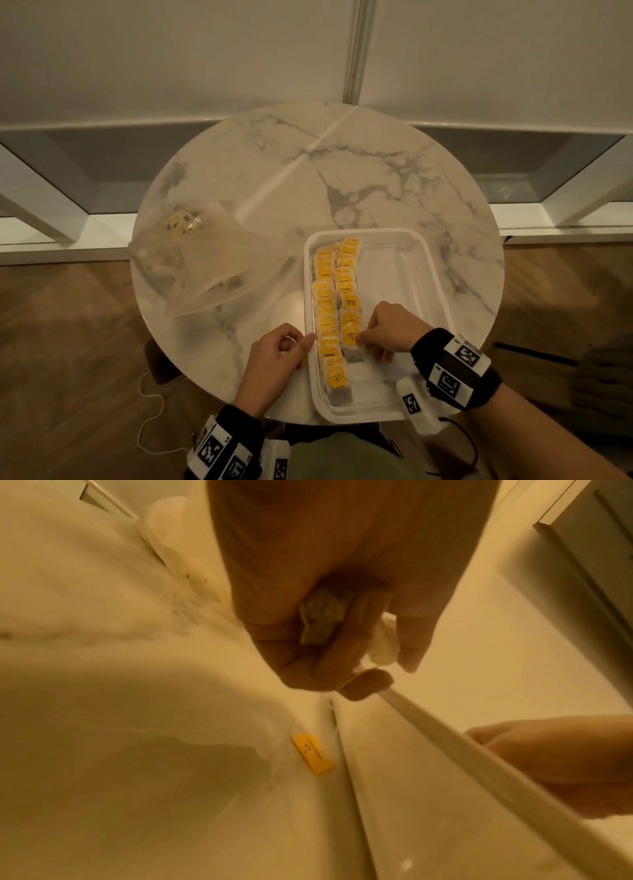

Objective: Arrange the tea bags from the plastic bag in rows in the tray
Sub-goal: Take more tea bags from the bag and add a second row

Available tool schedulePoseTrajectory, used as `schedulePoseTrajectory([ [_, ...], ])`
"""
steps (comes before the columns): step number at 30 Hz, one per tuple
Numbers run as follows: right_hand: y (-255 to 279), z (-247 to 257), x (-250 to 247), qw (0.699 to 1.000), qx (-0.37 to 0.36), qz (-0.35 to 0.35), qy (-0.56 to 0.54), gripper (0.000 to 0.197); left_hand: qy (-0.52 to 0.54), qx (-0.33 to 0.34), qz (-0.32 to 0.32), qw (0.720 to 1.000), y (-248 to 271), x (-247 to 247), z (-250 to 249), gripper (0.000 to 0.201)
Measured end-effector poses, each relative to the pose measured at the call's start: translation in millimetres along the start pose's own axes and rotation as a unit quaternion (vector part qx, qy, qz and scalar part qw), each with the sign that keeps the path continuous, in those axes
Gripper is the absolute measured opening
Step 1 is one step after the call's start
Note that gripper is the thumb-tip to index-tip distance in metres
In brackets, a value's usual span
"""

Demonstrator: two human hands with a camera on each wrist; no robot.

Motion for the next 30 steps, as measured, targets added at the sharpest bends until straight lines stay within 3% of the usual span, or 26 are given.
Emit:
schedulePoseTrajectory([
  [2,13,1,-8,1.0,-0.014,-0.024,-0.005,0.029,0.024,0.024,-0.021,0.999,3,-7,-11,0.028],
  [4,26,3,-13,0.994,-0.074,-0.076,-0.035,0.022,0.088,0.05,-0.034,0.994,6,-11,-32,0.032],
  [7,44,15,-15,0.954,-0.19,-0.142,-0.181,0.015,0.259,0.053,0.006,0.964,6,-4,-71,0.039],
  [12,57,26,-5,0.835,-0.209,0.031,-0.508,0.037,0.405,0.036,0.081,0.91,-8,19,-104,0.029],
  [14,57,23,-2,0.793,-0.198,0.076,-0.572,0.044,0.401,0.032,0.09,0.911,-13,23,-107,0.026],
  [15,58,20,0,0.786,-0.2,0.083,-0.579,0.049,0.378,0.039,0.087,0.921,-16,25,-107,0.028],
  [18,61,8,1,0.803,-0.237,0.064,-0.543,0.049,0.311,0.081,0.079,0.944,-20,29,-107,0.03],
  [23,62,-8,-2,0.84,-0.241,-0.041,-0.484,0.02,0.231,0.13,0.091,0.96,-21,37,-111,0.024],
  [30,66,-27,-5,0.848,-0.23,-0.112,-0.465,0.01,0.143,0.167,0.119,0.968,-20,44,-106,0.024],
])
Point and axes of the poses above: each hand's wrist, its own y-axis away from the middle knuckle, its own x-axis out of the palm, z = x × y, the point moved 1 cm from there along -y, towards the middle knuckle, and after that the axes turned 2 degrees about y, right-handed, at the moved point
